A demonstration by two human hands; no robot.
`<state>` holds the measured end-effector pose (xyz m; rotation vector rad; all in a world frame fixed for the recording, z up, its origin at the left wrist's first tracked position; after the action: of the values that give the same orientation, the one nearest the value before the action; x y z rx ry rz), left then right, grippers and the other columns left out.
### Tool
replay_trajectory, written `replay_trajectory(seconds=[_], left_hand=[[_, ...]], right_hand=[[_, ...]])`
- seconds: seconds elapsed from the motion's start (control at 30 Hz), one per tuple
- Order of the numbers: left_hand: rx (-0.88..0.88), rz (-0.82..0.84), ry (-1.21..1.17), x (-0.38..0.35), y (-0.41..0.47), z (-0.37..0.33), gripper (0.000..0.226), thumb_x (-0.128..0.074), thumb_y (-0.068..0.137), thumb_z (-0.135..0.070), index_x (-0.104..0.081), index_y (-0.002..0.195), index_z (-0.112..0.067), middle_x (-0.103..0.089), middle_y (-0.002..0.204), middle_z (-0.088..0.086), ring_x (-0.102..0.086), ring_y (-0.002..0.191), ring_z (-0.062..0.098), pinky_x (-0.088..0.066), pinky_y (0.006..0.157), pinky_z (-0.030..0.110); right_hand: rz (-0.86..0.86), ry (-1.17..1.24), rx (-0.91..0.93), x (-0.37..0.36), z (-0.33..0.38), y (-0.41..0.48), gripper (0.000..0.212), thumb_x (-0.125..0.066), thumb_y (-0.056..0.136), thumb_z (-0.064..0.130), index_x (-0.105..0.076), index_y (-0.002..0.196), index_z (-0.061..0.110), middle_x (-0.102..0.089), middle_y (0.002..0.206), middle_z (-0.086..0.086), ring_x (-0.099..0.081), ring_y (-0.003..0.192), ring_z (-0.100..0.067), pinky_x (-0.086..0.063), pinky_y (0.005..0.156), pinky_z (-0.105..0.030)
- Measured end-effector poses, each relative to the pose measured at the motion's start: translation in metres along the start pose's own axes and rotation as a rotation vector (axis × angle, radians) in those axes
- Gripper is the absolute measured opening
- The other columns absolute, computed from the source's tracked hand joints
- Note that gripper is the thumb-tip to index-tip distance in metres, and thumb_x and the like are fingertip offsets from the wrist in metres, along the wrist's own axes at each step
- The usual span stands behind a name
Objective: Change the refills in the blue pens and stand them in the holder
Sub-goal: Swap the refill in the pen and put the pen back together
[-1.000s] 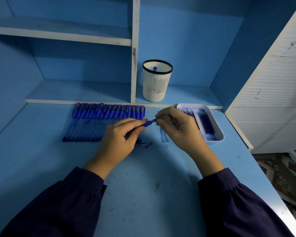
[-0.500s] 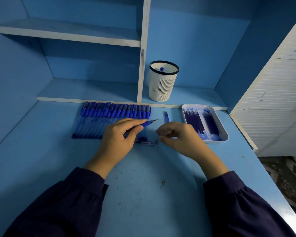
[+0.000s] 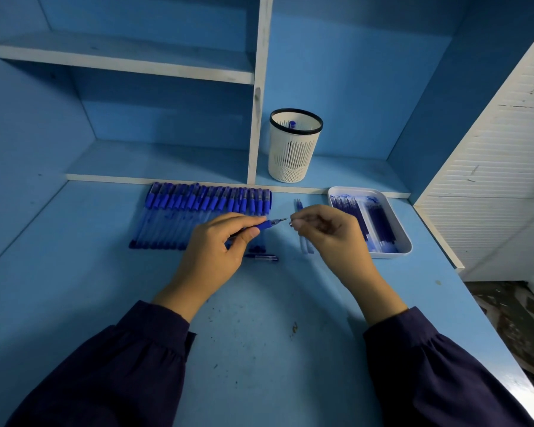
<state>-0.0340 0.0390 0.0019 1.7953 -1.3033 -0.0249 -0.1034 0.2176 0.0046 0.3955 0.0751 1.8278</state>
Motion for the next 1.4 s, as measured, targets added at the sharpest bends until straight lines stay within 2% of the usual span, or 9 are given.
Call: replay_trajectory(seconds=[0.13, 0.4, 0.57, 0.7, 0.87, 0.97, 1.13, 1.27, 1.4], left_hand=[[0.007, -0.003, 0.004, 0.000, 0.000, 0.001, 0.022, -0.068, 0.091, -0.010, -0.073, 0.113, -0.011, -0.070, 0.102, -0.008, -0.066, 0.089, 0.007, -0.055, 0.078, 0.023], [0.013, -0.006, 0.003, 0.000, 0.000, 0.000, 0.022, -0.068, 0.091, -0.009, -0.073, 0.112, -0.010, -0.069, 0.103, -0.009, -0.065, 0.093, 0.006, -0.053, 0.081, 0.016], [0.004, -0.001, 0.011, 0.000, 0.000, -0.001, 0.022, -0.068, 0.091, -0.009, -0.073, 0.112, -0.010, -0.069, 0.102, -0.010, -0.064, 0.093, 0.003, -0.053, 0.080, 0.017], [-0.021, 0.011, 0.031, -0.002, -0.001, -0.004, 0.022, -0.069, 0.090, -0.008, -0.074, 0.111, -0.009, -0.069, 0.100, -0.009, -0.064, 0.090, 0.004, -0.053, 0.079, 0.019], [-0.029, 0.025, 0.027, -0.003, 0.000, -0.006, 0.021, -0.069, 0.089, -0.007, -0.074, 0.110, -0.008, -0.073, 0.098, -0.002, -0.065, 0.090, 0.006, -0.053, 0.079, 0.016], [-0.028, 0.030, 0.018, -0.004, 0.000, -0.007, 0.021, -0.068, 0.090, -0.009, -0.074, 0.110, -0.009, -0.071, 0.100, -0.007, -0.065, 0.092, 0.003, -0.052, 0.081, 0.015], [-0.025, 0.036, 0.003, -0.004, 0.001, -0.007, 0.022, -0.067, 0.091, -0.012, -0.073, 0.112, -0.010, -0.070, 0.100, -0.008, -0.065, 0.091, 0.004, -0.054, 0.080, 0.019], [-0.010, 0.029, -0.008, -0.004, 0.001, -0.005, 0.021, -0.068, 0.091, -0.009, -0.074, 0.111, -0.010, -0.071, 0.098, -0.006, -0.066, 0.088, 0.006, -0.054, 0.076, 0.024], [-0.021, 0.026, 0.000, -0.004, 0.000, -0.007, 0.021, -0.068, 0.090, -0.008, -0.074, 0.110, -0.009, -0.071, 0.100, -0.007, -0.066, 0.089, 0.007, -0.054, 0.076, 0.025]], right_hand=[[-0.044, 0.170, -0.022, -0.001, 0.002, -0.002, 0.007, -0.068, 0.085, 0.001, -0.071, 0.088, 0.006, -0.069, 0.075, -0.001, -0.060, 0.068, -0.015, -0.049, 0.069, -0.014], [-0.059, 0.162, 0.014, 0.000, 0.005, -0.002, 0.010, -0.068, 0.085, -0.002, -0.071, 0.086, 0.008, -0.070, 0.073, 0.007, -0.063, 0.071, -0.007, -0.050, 0.070, -0.015], [-0.008, 0.159, -0.004, -0.006, 0.004, -0.003, 0.008, -0.067, 0.086, -0.001, -0.071, 0.089, 0.006, -0.071, 0.079, -0.013, -0.063, 0.075, -0.016, -0.050, 0.069, -0.023], [0.081, 0.079, 0.030, -0.017, 0.004, -0.005, 0.011, -0.065, 0.086, -0.008, -0.067, 0.096, -0.006, -0.069, 0.080, -0.004, -0.062, 0.066, 0.002, -0.045, 0.063, -0.010], [0.100, -0.132, 0.088, -0.017, 0.003, -0.004, 0.005, -0.065, 0.090, 0.008, -0.069, 0.092, 0.004, -0.066, 0.074, 0.009, -0.060, 0.065, 0.001, -0.043, 0.063, -0.011], [0.114, -0.215, 0.079, -0.016, 0.000, -0.003, 0.017, -0.062, 0.093, 0.021, -0.070, 0.087, 0.006, -0.067, 0.070, 0.004, -0.061, 0.066, -0.008, -0.047, 0.064, -0.020], [0.164, -0.064, 0.053, -0.016, 0.002, -0.003, 0.011, -0.064, 0.089, 0.000, -0.064, 0.100, 0.001, -0.068, 0.084, 0.000, -0.064, 0.074, -0.003, -0.047, 0.068, -0.013], [0.167, -0.082, 0.042, -0.016, -0.001, -0.003, 0.011, -0.068, 0.089, 0.012, -0.066, 0.095, 0.004, -0.068, 0.076, -0.001, -0.060, 0.066, -0.004, -0.047, 0.063, -0.019], [0.188, 0.069, 0.025, -0.016, 0.001, -0.003, 0.019, -0.066, 0.086, -0.002, -0.062, 0.104, 0.001, -0.067, 0.083, -0.003, -0.063, 0.074, -0.006, -0.046, 0.065, -0.013]])
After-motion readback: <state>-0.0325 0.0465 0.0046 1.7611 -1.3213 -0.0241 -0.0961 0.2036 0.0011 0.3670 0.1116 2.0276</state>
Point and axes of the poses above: each hand's wrist, its own y-axis towards the middle knuckle, its own x-axis out of the back of the hand, z = x × y, the point moved 8 cm from there along y, towards the middle knuckle
